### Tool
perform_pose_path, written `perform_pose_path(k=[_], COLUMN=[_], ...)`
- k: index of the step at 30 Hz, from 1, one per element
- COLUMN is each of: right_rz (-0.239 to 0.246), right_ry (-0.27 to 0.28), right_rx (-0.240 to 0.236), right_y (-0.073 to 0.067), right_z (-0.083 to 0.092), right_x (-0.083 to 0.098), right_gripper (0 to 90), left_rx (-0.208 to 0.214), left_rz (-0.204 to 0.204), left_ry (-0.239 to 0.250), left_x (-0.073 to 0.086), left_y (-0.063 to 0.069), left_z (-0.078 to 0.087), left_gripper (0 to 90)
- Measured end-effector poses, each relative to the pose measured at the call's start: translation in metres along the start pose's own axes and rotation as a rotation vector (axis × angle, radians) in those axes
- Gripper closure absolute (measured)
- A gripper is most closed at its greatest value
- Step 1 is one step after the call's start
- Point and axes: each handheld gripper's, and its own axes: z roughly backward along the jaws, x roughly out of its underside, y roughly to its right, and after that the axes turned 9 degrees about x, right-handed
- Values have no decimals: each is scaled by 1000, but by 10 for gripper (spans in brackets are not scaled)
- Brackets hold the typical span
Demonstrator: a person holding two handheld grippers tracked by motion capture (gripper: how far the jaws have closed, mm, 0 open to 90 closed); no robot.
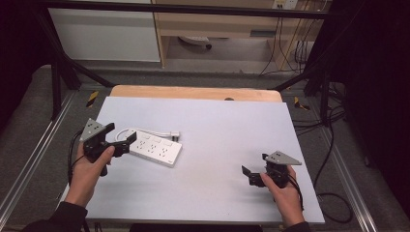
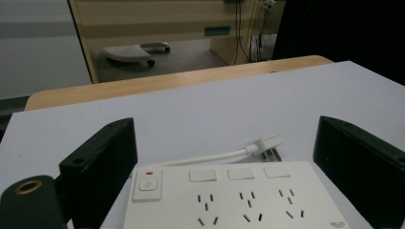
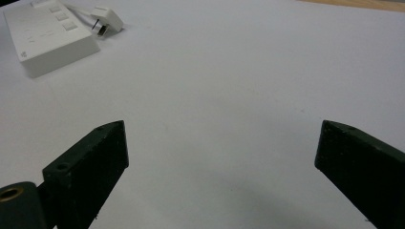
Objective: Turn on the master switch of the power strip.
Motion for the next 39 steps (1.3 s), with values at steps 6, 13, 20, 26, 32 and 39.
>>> perform_pose_path(k=[6,13,20,26,32,39], right_rz=[3,-3,-4,-13,-9,-7], right_ry=[3,-1,0,0,-4,-6], right_rx=[3,1,3,8,11,11], right_y=[0,1,1,2,2,2], right_z=[0,-1,0,1,1,1], right_x=[0,0,-1,0,0,0], right_gripper=[43,41,40,41,42,42], left_rx=[7,3,-16,-11,-12,-39], left_rz=[-1,-2,16,-2,0,11], left_ry=[-10,-17,-25,-45,-62,-95], left_x=[0,-4,-9,-14,-17,-12], left_y=[-1,-5,-10,-11,-15,-25], left_z=[-4,-11,-22,-31,-40,-49], left_gripper=[78,78,79,79,78,83])
